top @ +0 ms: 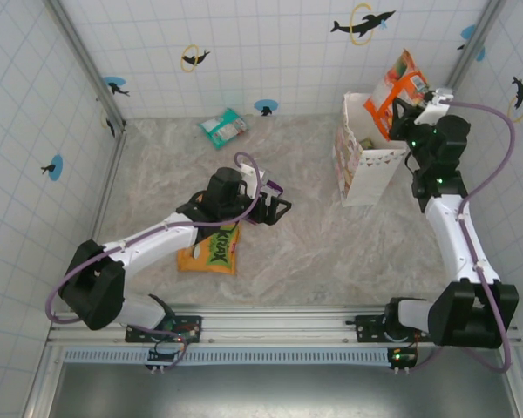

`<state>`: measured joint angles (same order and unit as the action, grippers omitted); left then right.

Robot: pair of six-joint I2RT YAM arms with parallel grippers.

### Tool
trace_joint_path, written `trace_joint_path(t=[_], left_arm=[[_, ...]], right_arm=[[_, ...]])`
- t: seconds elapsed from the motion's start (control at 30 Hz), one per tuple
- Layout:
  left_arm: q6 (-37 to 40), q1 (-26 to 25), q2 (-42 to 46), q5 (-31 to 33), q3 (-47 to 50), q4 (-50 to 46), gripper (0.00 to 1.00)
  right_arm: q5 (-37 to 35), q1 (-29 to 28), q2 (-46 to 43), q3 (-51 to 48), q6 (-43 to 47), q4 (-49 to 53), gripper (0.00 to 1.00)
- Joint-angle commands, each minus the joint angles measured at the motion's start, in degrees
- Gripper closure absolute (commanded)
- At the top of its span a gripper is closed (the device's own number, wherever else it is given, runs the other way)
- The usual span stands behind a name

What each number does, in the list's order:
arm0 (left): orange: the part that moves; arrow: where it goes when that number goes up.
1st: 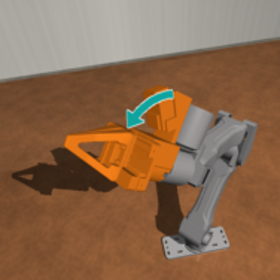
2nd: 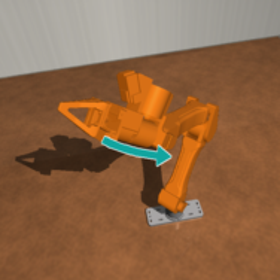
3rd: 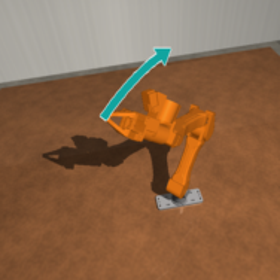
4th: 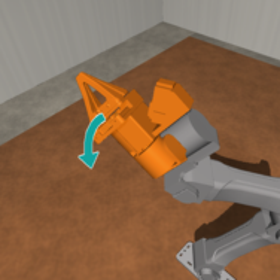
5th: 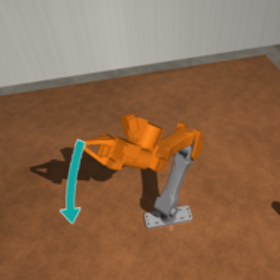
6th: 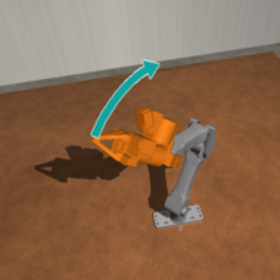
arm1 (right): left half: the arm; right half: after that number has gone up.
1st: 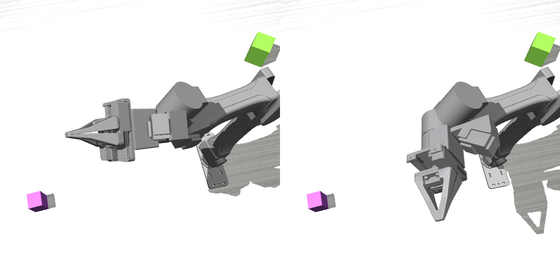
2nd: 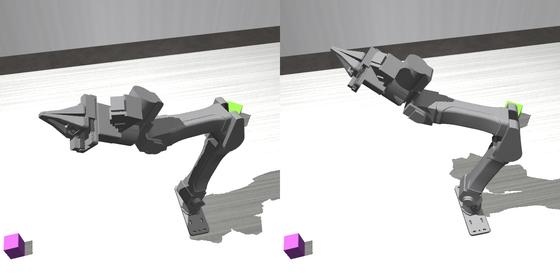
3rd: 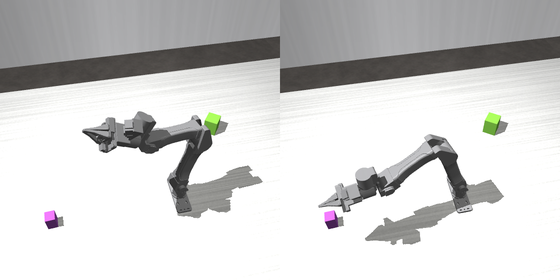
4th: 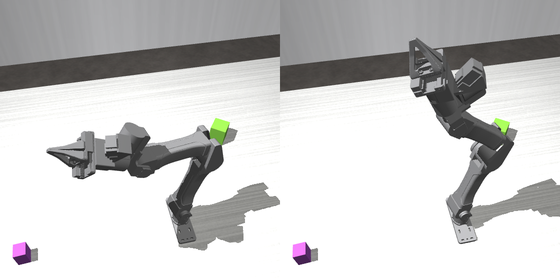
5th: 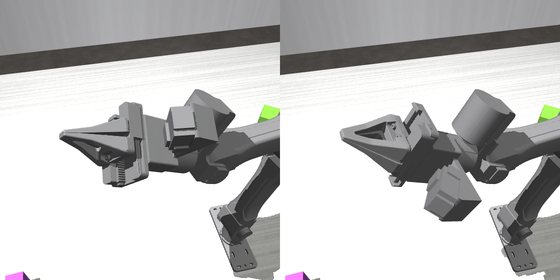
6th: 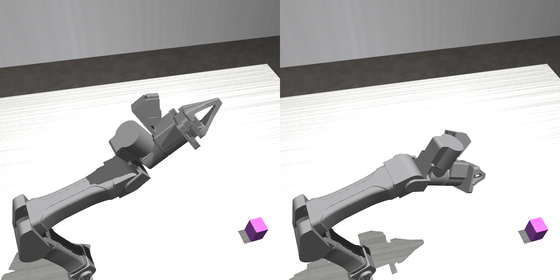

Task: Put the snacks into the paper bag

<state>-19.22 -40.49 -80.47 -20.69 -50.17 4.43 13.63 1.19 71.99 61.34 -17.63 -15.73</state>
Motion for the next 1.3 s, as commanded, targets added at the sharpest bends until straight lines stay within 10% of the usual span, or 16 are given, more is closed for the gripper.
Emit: trace_joint_path(t=[0.0, 0.13, 0.3, 0.7, 1.27], left_arm=[[2.0, 0.1, -0.5, 0.7, -2.8, -1.3, 0.02], [2.1, 0.1, -1.2, 0.6, -3.3, -1.3, 0.03], [2.0, 0.1, -1.7, 0.2, -3.4, -1.5, 0.04], [1.3, 1.1, -1.4, 2.2, -4.6, -6.8, 0.06], [-0.3, 18.4, -15.9, 1.5, -10.9, -14.7, 0.10]], right_arm=[[2.8, 0.0, 1.7, 2.4, -0.3, -5.0, 0.88], [2.4, 0.0, 3.6, 2.2, 1.0, -4.7, 0.85], [0.5, 0.0, 4.9, 3.0, 2.7, -1.2, 0.55], [0.7, -1.2, -2.0, 3.1, 3.5, 10.5, 0.49], [-9.8, -28.7, -17.8, -18.5, -5.2, 16.2, 0.45]])
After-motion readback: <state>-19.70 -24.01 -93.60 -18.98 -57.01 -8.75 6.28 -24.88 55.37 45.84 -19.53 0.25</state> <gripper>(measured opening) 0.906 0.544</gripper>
